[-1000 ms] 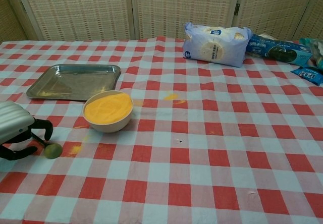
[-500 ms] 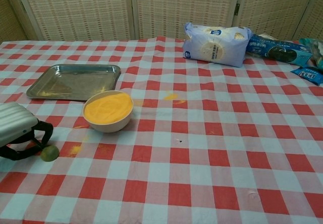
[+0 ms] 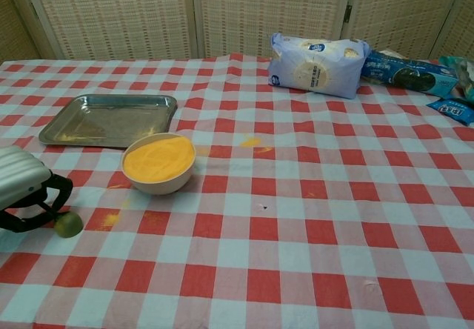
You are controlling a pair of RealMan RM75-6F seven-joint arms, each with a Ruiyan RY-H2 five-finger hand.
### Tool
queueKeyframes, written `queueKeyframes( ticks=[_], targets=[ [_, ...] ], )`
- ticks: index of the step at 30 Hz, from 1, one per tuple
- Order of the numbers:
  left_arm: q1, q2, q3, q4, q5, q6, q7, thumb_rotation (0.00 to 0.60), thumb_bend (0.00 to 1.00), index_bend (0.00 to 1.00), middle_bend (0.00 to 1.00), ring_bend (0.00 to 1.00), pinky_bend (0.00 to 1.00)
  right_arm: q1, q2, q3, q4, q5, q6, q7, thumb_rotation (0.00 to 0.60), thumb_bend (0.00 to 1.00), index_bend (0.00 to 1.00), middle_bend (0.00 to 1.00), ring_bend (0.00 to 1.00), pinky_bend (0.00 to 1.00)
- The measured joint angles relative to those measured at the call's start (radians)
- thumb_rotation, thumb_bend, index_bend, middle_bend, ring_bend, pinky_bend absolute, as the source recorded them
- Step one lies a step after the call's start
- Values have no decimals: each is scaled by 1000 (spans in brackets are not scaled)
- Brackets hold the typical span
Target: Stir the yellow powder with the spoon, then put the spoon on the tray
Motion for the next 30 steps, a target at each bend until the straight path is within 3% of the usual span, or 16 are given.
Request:
queueKeyframes(
  ticks=[7, 23, 30],
  targets=[
    [7, 22, 6, -33, -10, 1, -33, 600, 409, 695, 1000, 1000, 1000, -1, -1, -4, -1, -6, 3, -3, 600, 30, 0, 0, 0, 0],
    [-2, 106, 29, -151, -44, -59, -318, 600, 410, 752, 1000, 1000, 1000, 1, -5, -4, -3, -1, -5, -12, 600, 30, 0, 0, 0, 0],
    [-7, 139, 7, -202, -45, -23, -315, 600, 410, 751, 1000, 1000, 1000, 4, -3, -4, -4, 0, -9, -8, 600, 31, 0, 0, 0, 0]
  ],
)
